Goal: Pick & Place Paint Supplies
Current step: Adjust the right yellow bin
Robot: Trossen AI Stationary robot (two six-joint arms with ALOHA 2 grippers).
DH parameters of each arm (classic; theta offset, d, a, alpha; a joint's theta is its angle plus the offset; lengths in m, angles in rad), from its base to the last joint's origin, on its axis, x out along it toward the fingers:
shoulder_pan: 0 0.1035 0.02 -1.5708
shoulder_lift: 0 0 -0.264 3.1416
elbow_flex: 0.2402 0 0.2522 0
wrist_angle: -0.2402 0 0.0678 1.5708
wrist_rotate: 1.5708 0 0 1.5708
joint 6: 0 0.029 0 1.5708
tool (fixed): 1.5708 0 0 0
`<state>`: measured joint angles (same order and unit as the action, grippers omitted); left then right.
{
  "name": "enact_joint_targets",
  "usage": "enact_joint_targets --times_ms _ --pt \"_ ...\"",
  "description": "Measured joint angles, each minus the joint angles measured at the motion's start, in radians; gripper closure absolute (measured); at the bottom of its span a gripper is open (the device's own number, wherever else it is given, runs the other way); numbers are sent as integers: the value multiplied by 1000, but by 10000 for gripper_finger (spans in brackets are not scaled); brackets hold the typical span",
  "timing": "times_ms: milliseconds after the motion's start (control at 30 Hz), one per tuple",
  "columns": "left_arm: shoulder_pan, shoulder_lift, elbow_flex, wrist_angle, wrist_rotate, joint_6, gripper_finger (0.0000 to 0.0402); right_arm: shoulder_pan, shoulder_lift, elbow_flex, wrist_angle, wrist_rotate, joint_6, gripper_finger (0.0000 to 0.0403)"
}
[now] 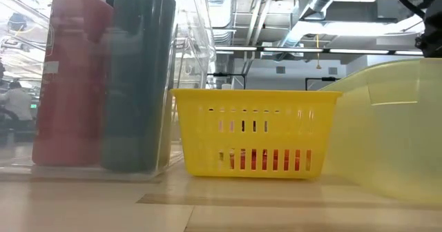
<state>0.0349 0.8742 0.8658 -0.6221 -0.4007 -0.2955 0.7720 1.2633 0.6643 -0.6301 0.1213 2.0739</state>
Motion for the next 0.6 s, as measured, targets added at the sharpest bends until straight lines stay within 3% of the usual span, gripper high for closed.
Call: enact_joint_targets --times_ms 600 --pt "0 0 0 0 1 0 401 -26 -26 0 -61 27 11 403"
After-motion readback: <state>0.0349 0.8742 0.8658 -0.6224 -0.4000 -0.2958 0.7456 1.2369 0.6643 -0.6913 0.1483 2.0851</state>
